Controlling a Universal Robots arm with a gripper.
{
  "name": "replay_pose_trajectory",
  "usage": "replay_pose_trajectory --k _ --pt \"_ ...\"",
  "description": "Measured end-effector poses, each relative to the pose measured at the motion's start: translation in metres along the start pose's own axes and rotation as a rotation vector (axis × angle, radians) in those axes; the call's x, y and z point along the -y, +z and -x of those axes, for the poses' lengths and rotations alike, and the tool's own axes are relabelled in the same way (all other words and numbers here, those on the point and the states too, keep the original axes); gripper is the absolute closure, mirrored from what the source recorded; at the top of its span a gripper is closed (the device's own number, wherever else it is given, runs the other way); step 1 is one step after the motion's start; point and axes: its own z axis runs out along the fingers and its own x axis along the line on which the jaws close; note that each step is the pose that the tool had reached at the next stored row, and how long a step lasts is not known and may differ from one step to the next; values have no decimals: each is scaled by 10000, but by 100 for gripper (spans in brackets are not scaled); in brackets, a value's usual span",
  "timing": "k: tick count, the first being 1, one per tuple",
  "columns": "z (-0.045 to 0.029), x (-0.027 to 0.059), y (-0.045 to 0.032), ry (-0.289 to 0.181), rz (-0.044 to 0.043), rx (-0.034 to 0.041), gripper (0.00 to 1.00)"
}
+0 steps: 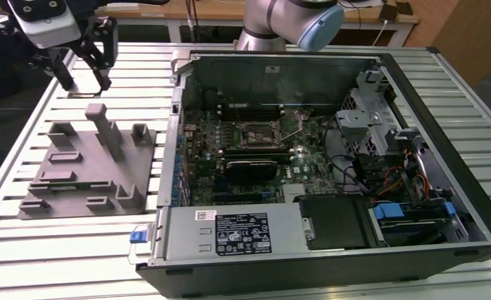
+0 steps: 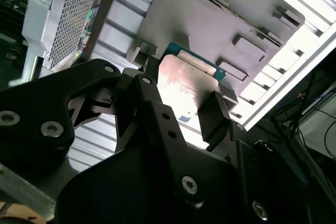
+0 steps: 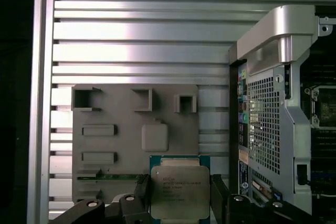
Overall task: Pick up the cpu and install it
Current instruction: 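Pick up the cpu and move it towards the insertion slot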
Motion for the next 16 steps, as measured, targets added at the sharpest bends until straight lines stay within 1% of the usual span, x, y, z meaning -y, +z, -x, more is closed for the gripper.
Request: replay_pose_trajectory --k 7,16 --pt "169 -1 3 -1 0 -1 46" --pt "419 -3 7 -1 0 -4 46"
